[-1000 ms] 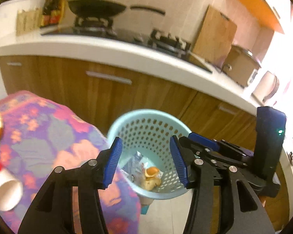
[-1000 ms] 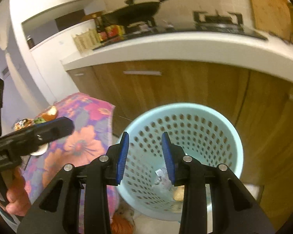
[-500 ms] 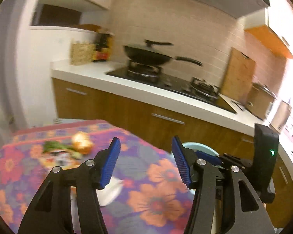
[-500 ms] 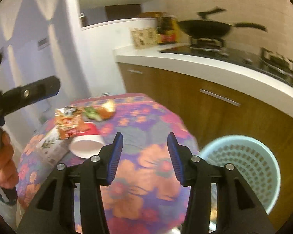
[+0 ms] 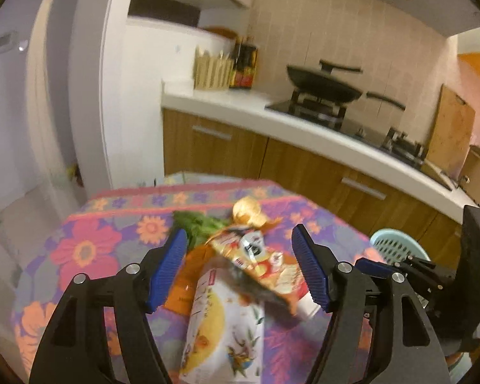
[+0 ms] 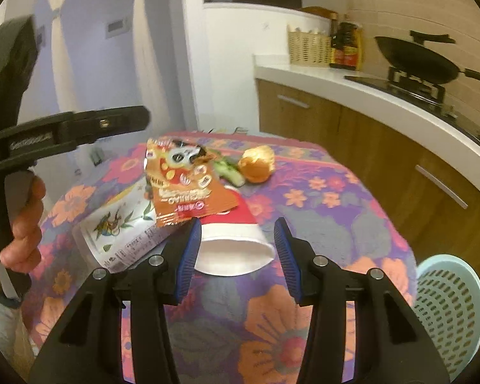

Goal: Collect trash
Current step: 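Move both tools back over the table toward the snack wrapper, then grasp the snack wrapper with the left tool while the right tool grasps the paper cup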

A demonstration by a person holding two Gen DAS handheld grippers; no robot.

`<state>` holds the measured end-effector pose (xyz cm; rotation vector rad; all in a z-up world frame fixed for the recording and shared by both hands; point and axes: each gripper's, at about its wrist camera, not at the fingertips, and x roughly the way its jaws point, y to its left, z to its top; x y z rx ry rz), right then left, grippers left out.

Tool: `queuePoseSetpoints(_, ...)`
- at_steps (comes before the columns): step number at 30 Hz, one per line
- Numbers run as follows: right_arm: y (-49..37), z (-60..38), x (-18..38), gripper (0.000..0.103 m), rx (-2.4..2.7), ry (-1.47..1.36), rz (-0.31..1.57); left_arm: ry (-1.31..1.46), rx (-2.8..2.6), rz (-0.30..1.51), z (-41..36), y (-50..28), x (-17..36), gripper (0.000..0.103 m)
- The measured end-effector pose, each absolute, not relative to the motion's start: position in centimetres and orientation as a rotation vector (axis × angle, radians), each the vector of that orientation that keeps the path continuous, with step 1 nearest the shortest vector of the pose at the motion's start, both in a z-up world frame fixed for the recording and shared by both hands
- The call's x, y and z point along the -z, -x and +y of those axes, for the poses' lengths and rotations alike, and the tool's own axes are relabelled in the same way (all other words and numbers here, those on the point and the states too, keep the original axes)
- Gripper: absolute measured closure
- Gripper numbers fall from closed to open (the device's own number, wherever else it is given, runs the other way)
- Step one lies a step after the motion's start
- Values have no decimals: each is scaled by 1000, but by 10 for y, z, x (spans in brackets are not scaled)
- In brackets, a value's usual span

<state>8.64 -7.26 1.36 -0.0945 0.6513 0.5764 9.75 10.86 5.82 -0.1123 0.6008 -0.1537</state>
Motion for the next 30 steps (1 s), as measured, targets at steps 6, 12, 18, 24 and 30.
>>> queuePoseSetpoints(6,-91,-62,0,52,-594,118,685,168,171,703,120,-127,-43,37)
queuePoseSetpoints(12,-88,-73,-1,52,-587,138,681,257,201,771,129,-141,-27,42)
queuePoseSetpoints(18,-103,-79,11,52,-535,174,744,234,217,802,119,-143,-18,61)
queuePoseSetpoints(24,-123,-67,18,52,-545,199,803,230,200,802,118,-146,-15,83)
queuePoseSetpoints(30,-134,-59,22,56,-532,203,827,254,221,791,120,-147,-15,99)
